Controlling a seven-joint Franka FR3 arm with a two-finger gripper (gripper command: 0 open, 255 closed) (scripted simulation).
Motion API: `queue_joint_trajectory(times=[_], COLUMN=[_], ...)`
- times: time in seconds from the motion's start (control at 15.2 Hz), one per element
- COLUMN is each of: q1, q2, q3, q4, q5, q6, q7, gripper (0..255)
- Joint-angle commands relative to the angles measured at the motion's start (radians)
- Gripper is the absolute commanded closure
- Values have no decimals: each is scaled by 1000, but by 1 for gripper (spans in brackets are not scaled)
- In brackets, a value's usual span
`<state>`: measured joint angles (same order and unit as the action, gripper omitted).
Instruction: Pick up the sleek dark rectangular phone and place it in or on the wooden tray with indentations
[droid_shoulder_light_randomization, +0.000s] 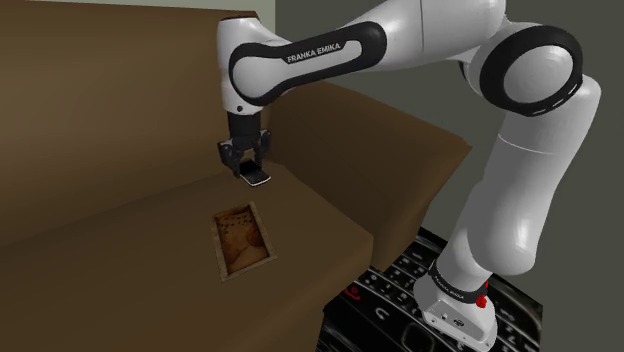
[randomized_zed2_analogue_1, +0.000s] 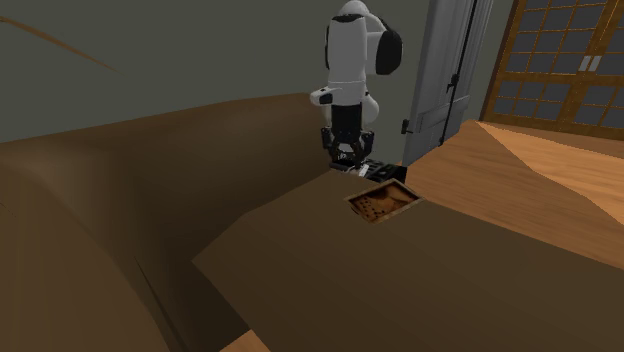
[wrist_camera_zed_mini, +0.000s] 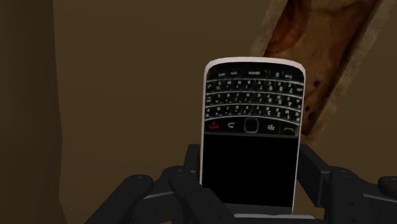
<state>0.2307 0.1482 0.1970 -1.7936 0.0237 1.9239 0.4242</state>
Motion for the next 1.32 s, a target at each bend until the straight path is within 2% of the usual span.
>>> queue_joint_trajectory(times=[0.0,0.46,1.25], q1=[24,103,106], q2=[-21,-62,-13], q3=[19,84,83], q4=[-22,-72,-177], q5=[2,7,-6], q6=[3,20,172], q7=[44,186,190], gripper=[255,255,255])
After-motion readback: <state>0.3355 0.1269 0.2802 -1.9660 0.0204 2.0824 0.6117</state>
